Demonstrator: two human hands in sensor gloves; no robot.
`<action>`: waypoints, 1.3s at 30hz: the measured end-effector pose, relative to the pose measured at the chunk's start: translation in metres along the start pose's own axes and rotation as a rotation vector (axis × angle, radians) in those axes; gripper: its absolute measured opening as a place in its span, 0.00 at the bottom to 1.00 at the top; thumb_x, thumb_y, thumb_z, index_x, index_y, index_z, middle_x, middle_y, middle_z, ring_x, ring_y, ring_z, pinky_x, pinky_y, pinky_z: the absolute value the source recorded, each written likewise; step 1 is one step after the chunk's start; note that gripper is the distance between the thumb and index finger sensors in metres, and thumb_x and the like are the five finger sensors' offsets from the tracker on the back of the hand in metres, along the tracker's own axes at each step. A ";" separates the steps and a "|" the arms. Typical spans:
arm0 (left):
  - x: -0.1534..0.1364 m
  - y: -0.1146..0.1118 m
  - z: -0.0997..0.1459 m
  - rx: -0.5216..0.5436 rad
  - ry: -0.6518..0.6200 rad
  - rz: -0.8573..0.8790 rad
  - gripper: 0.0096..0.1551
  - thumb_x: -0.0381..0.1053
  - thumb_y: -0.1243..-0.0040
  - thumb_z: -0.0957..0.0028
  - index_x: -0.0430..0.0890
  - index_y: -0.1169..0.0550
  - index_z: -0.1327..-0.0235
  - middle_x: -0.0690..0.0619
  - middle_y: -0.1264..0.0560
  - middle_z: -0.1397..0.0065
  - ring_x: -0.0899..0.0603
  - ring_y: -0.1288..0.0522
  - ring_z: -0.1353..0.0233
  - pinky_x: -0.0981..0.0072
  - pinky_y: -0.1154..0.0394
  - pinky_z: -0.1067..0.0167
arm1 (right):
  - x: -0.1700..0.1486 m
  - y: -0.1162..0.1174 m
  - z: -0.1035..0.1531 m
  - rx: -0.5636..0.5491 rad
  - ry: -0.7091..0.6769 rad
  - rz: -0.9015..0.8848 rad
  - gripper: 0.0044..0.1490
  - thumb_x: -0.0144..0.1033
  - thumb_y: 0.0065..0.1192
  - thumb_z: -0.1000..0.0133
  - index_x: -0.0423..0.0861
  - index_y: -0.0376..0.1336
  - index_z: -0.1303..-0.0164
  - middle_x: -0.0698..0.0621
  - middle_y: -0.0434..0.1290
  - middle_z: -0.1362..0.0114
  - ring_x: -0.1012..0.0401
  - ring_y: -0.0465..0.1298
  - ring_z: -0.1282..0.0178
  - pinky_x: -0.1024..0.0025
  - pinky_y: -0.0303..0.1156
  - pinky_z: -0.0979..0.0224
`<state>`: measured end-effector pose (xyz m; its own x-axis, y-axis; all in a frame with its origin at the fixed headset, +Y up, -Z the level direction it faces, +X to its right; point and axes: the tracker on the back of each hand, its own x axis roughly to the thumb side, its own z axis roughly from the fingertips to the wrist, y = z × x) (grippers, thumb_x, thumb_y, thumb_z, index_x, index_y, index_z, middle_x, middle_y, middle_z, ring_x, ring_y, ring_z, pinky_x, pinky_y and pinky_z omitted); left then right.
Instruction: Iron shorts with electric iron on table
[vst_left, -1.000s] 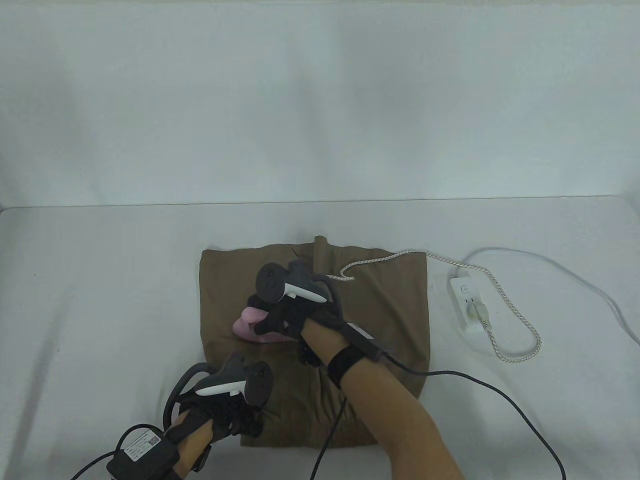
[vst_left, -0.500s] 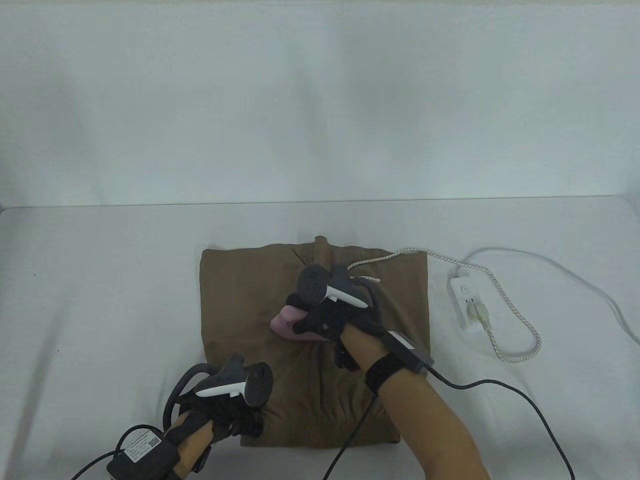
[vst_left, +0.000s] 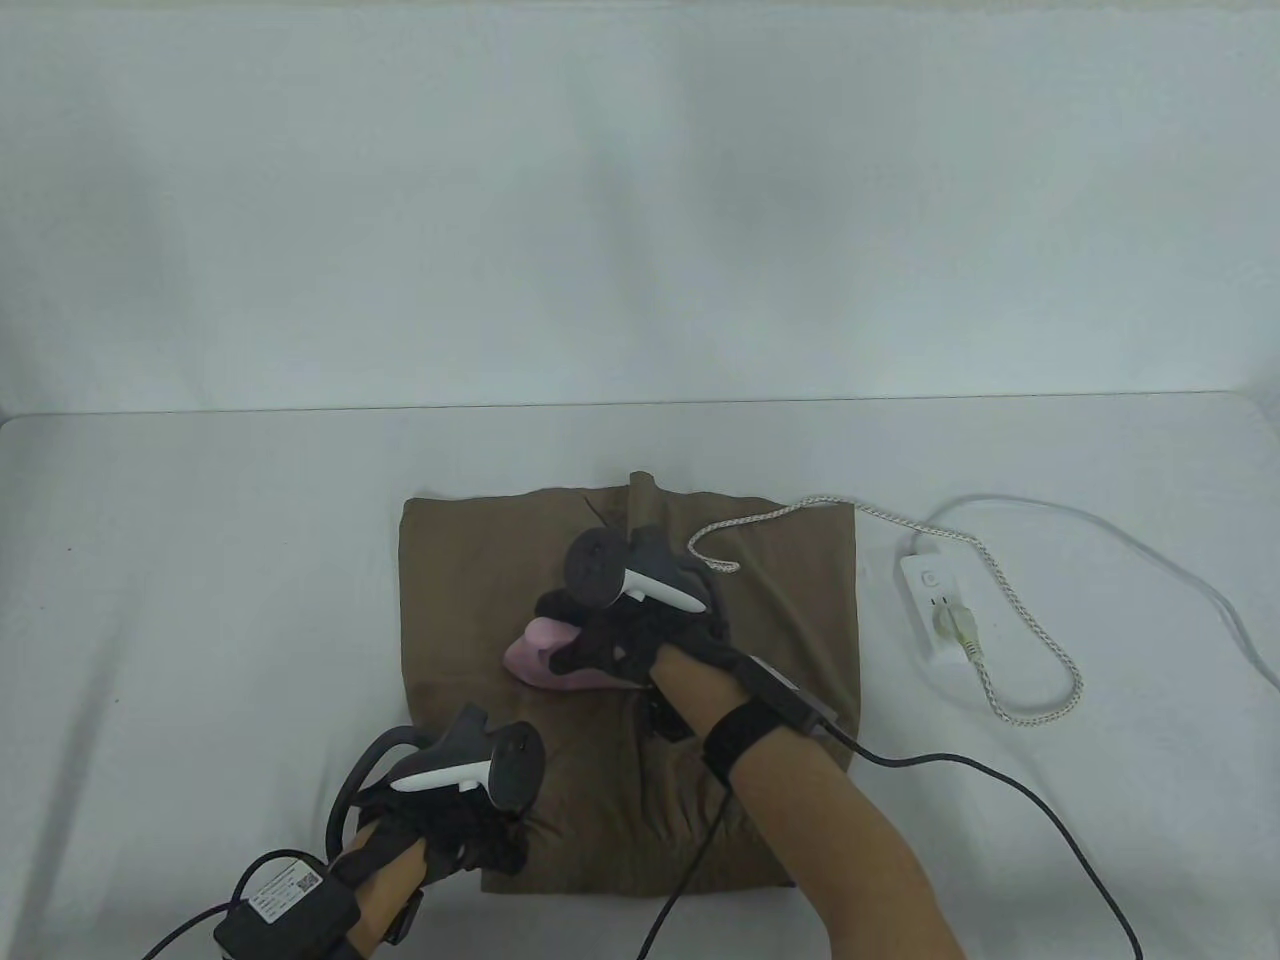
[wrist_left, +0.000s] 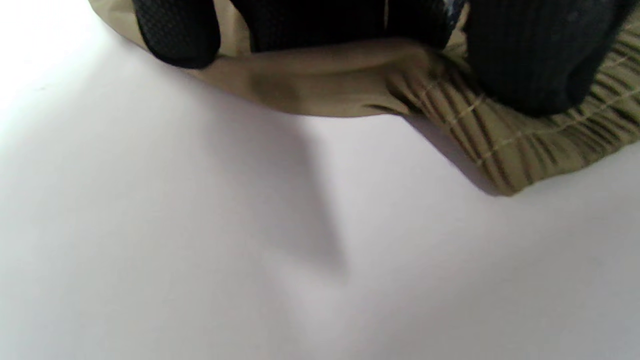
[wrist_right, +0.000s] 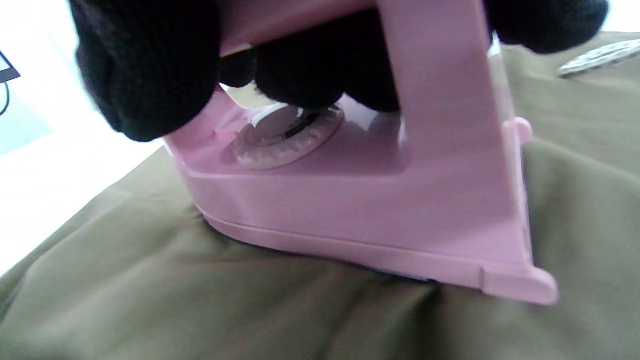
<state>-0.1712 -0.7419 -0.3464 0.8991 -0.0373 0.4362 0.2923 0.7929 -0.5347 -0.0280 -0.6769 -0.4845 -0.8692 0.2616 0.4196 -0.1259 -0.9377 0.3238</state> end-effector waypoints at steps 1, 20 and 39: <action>0.000 0.000 0.000 -0.001 0.001 0.001 0.40 0.68 0.36 0.52 0.63 0.39 0.28 0.57 0.38 0.25 0.45 0.33 0.28 0.36 0.38 0.27 | 0.007 0.002 -0.004 0.003 -0.012 -0.001 0.44 0.61 0.76 0.56 0.67 0.63 0.27 0.61 0.81 0.45 0.60 0.81 0.48 0.45 0.76 0.46; -0.001 0.001 -0.001 -0.004 0.001 0.008 0.41 0.68 0.36 0.52 0.63 0.39 0.28 0.57 0.39 0.24 0.45 0.33 0.28 0.35 0.38 0.27 | 0.054 0.019 -0.021 0.073 -0.140 -0.053 0.45 0.63 0.75 0.57 0.66 0.63 0.27 0.62 0.81 0.46 0.62 0.83 0.50 0.47 0.79 0.50; -0.001 0.001 0.000 -0.002 0.004 0.002 0.40 0.68 0.37 0.52 0.63 0.39 0.28 0.57 0.38 0.24 0.45 0.33 0.28 0.36 0.38 0.27 | -0.003 0.009 0.018 0.028 -0.021 -0.039 0.44 0.62 0.76 0.57 0.67 0.64 0.28 0.62 0.81 0.46 0.61 0.83 0.51 0.46 0.78 0.50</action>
<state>-0.1717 -0.7415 -0.3473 0.9011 -0.0382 0.4319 0.2908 0.7920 -0.5368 -0.0178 -0.6822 -0.4678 -0.8536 0.3029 0.4238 -0.1460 -0.9201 0.3636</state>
